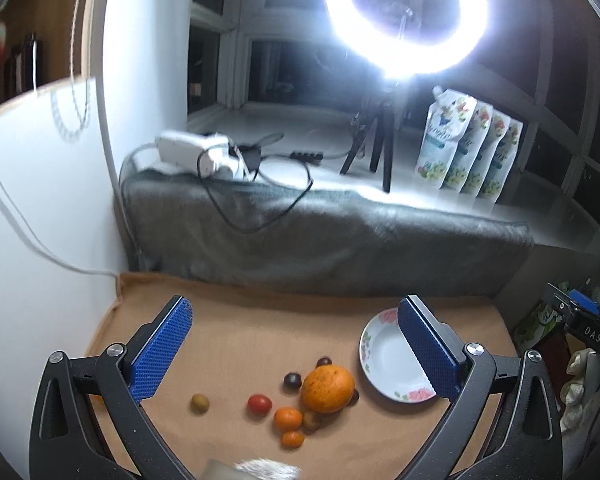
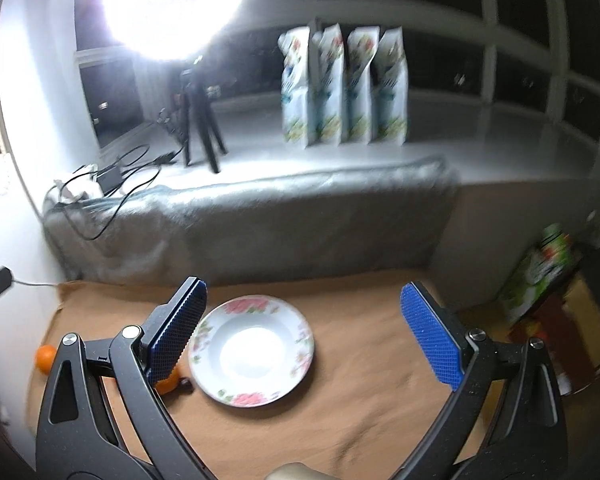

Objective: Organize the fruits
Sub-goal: 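Move the right gripper to the large orange and close around it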

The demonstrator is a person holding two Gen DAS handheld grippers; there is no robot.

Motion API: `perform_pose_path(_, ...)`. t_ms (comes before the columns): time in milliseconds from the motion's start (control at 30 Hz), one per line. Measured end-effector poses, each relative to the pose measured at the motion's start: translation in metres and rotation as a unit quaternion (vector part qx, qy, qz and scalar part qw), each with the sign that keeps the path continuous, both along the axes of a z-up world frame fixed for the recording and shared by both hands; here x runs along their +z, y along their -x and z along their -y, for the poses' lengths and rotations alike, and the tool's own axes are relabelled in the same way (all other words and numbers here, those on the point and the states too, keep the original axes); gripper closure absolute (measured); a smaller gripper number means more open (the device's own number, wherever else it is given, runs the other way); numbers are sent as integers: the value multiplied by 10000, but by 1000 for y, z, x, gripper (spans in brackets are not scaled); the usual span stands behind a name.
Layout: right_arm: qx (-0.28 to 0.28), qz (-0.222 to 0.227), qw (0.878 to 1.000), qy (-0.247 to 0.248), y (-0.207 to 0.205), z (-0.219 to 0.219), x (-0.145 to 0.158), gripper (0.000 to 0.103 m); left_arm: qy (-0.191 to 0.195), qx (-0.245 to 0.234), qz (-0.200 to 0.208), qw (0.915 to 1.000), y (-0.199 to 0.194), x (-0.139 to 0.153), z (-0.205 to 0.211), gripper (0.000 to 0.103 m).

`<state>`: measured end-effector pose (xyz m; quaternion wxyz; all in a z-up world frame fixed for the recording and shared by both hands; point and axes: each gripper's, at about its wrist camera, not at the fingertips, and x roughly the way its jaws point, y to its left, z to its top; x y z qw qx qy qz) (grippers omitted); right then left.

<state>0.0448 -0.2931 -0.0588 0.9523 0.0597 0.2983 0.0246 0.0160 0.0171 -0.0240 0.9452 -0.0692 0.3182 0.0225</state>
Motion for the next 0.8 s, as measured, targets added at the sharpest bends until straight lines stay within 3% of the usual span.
perform_pose_path(167,503,-419,9972,-356,-19,-8,-20,3,355,-7,-507,9981,-9,-26,-10,1)
perform_pose_path(367,1109,-1048,9854,-754,-48,-24,-48,3,750,-12,-958,9926,-11,-56,-19,1)
perform_pose_path(600,1830,-1777,9613,-1036,-75,-58,-77,3,1293,-165,-1394,9816,-12,-89,-25,7)
perform_pose_path(800,2276,-2320,9381,-1200,-95,-90,-97,3,1771,-464,-1789,9667,-18,-120,-21,16)
